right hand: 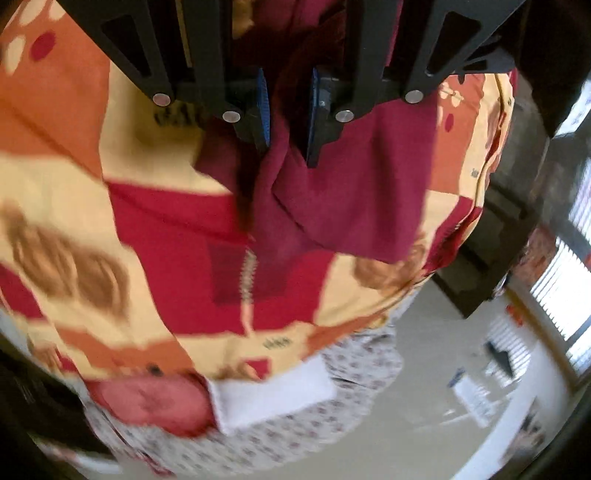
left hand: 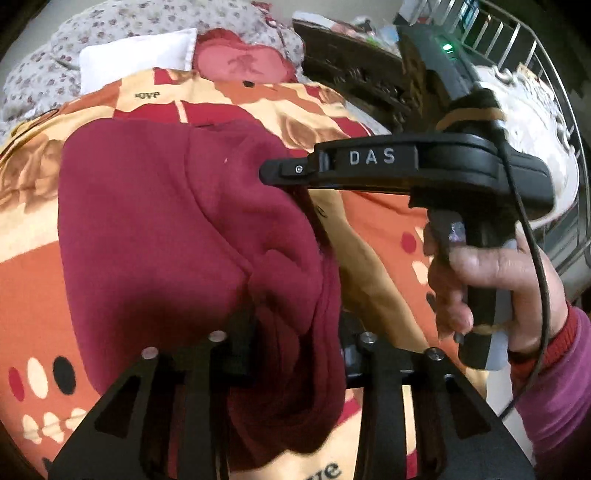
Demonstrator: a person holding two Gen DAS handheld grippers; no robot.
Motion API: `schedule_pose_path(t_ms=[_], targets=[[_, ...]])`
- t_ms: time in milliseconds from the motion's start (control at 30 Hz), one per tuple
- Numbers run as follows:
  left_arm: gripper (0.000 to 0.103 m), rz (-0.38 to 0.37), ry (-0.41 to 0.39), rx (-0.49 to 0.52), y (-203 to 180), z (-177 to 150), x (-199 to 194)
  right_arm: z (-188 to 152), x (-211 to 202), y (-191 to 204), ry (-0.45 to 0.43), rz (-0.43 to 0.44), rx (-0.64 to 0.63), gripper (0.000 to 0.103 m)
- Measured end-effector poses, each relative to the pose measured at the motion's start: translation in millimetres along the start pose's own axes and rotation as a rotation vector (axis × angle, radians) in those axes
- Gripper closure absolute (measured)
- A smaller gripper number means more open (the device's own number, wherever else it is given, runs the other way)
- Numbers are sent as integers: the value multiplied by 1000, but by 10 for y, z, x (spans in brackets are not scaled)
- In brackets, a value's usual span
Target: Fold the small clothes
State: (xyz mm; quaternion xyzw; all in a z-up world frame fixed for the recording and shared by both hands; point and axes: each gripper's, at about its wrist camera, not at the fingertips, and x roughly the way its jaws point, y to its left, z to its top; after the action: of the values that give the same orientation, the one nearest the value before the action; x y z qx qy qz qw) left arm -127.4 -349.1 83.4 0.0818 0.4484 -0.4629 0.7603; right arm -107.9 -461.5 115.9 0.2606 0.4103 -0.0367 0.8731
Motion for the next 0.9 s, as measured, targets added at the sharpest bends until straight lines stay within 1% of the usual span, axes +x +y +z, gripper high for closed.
schedule_pose_path(t_ms=[33,67,100,133,167,200,233,267,333,367,400,467,500,600,667,700,733,767,800,833,900], targets=[[58,-30,16,3,-18,15,-74,-2,-57,-10,-11,-6,3,85],[56,-67,26,-5,-22,35,-155,0,-118,-12,-24,-26,-8,84],[54,-98,24,-12,-22,46,-249,1,-202,24,-42,-63,-36,84],[54,-117,5,-7,-27,47,-382,0,-296,75,-56,-80,-62,84],[53,-111,-26,14,-41,43,-530,-8,-387,132,-63,-65,-76,84],[51,-85,-51,37,-56,26,-655,-21,-461,188,-65,-39,-85,83],[46,-47,-68,58,-25,51,-758,-57,-534,237,-65,-6,-96,83],[44,8,-82,73,45,58,-853,-103,-600,305,-64,25,-112,83],[43,100,-102,68,196,86,-877,-218,-670,459,-55,75,-140,83],[43,146,-105,47,295,88,-869,-277,-674,527,-47,100,-152,83],[43,169,-99,13,401,87,-836,-352,-665,618,-34,138,-172,83],[43,163,-85,-63,572,50,-722,-464,-592,731,-8,163,-191,83],[43,157,-81,-83,620,-2,-666,-530,-532,772,11,154,-205,83],[43,177,-42,-93,648,-160,-473,-753,-368,735,75,55,-252,83],[43,187,1,-94,665,-216,-284,-887,-291,585,101,-58,-272,83],[43,205,11,-88,652,-257,-215,-935,-251,476,115,-109,-259,83],[43,222,5,-75,641,-302,-199,-988,-208,317,137,-53,-192,83],[43,240,-2,-59,617,-317,-171,-1010,-206,240,138,-14,-147,83],[43,254,-6,-51,593,-321,-165,-1031,-241,175,118,17,-104,83],[43,260,-10,-51,584,-324,-178,-1036,-290,174,104,23,-101,83],[43,262,-17,-65,598,-316,-209,-1023,-419,270,73,-11,-144,83]])
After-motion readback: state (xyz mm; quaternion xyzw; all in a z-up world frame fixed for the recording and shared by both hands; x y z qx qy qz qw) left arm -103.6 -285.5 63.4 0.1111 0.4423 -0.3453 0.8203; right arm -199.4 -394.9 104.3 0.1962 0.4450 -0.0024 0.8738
